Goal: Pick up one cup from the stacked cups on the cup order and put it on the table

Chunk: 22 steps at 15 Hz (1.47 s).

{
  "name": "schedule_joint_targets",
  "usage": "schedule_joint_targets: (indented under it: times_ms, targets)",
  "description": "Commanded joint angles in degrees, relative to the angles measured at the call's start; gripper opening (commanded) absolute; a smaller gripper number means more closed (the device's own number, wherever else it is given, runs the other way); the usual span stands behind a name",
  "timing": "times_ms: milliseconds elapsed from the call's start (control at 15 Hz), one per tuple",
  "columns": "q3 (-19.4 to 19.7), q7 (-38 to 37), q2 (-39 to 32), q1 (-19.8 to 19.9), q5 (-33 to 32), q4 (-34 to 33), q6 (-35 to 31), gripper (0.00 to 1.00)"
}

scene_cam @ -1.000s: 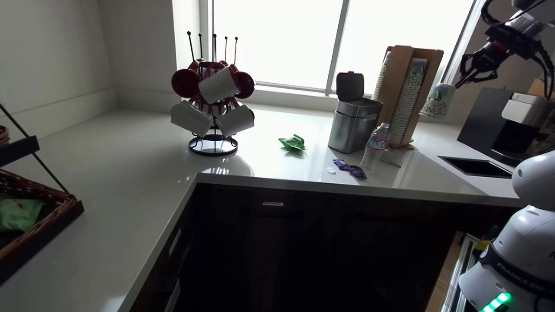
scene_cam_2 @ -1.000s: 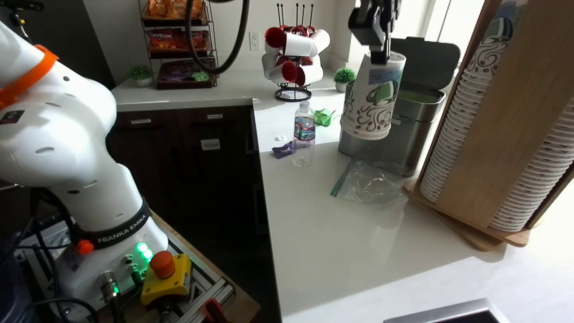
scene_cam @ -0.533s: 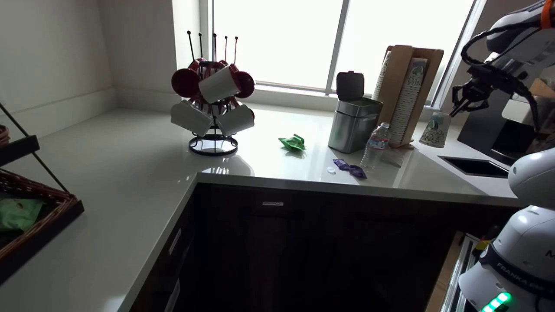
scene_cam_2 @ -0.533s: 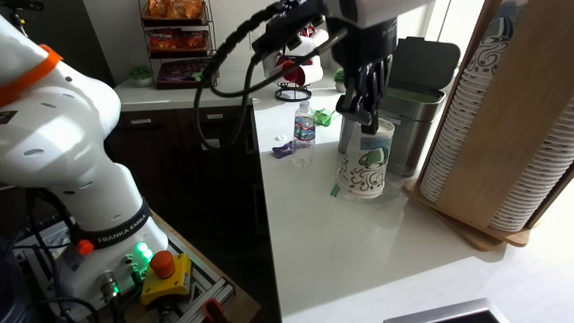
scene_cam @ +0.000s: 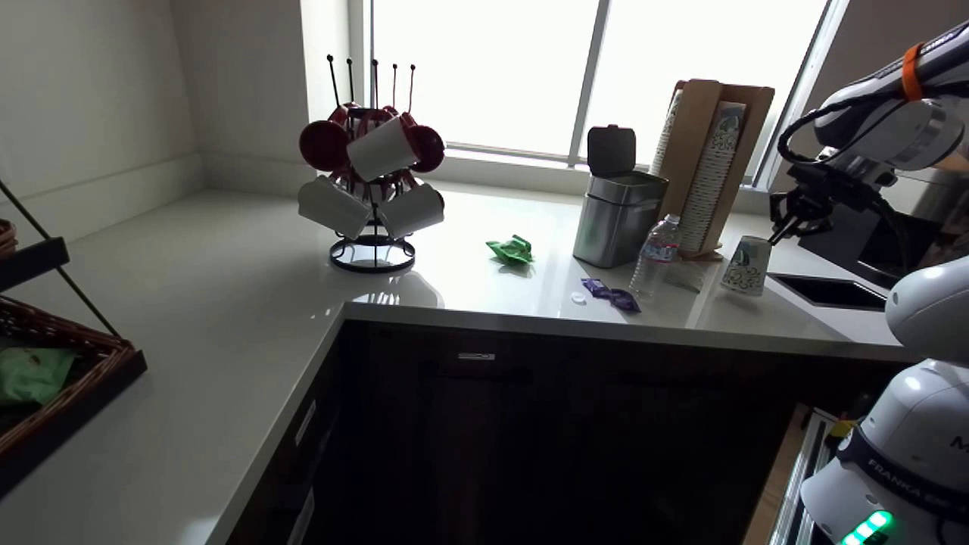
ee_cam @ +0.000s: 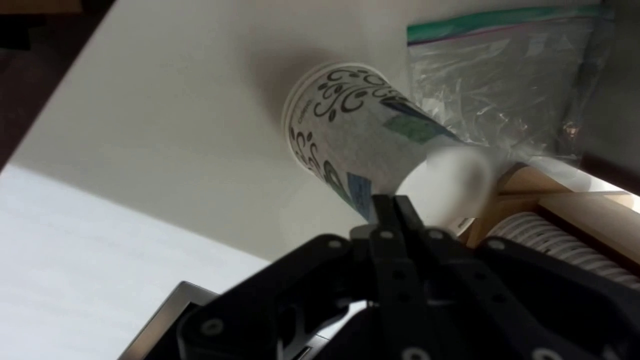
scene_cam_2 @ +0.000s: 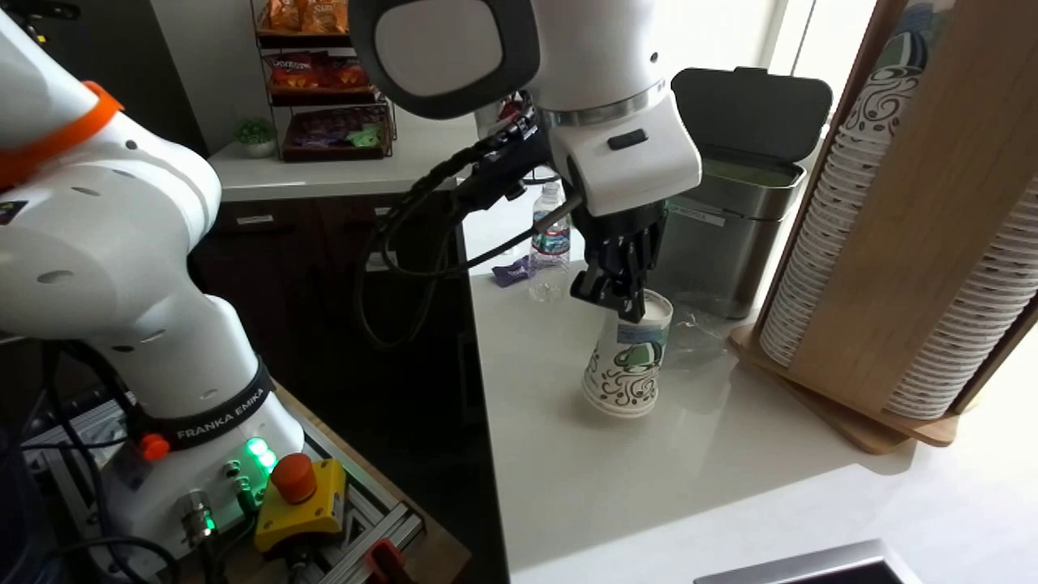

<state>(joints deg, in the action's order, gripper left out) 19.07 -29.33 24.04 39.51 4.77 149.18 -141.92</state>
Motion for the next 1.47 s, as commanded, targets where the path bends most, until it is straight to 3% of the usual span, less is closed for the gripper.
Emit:
schedule_joint_targets:
  times_ms: [0, 400, 533, 600, 933, 1133, 1400]
  targets:
    - [-0.9, -0.7, 0.0, 1.2, 0.8, 2.1, -2.9, 0.36]
    - [0.0, 1.7, 4.3, 1.8, 2.0, 0.8, 2.0, 0.81]
    - [-0.2, 2.7, 6.3, 3.0, 0.2, -0.2, 6.0, 0.96]
    - [0.2, 4.7, 7.4, 3.2, -0.3, -0.8, 9.2, 0.99]
    - [1.3, 15.2, 12.7, 6.1, -5.8, -3.7, 23.9, 1.0]
    - [0.8, 21.2, 16.2, 9.0, -13.7, -2.5, 25.6, 1.0]
    - [3.1, 30.1, 20.3, 9.2, -17.3, -0.6, 23.1, 1.0]
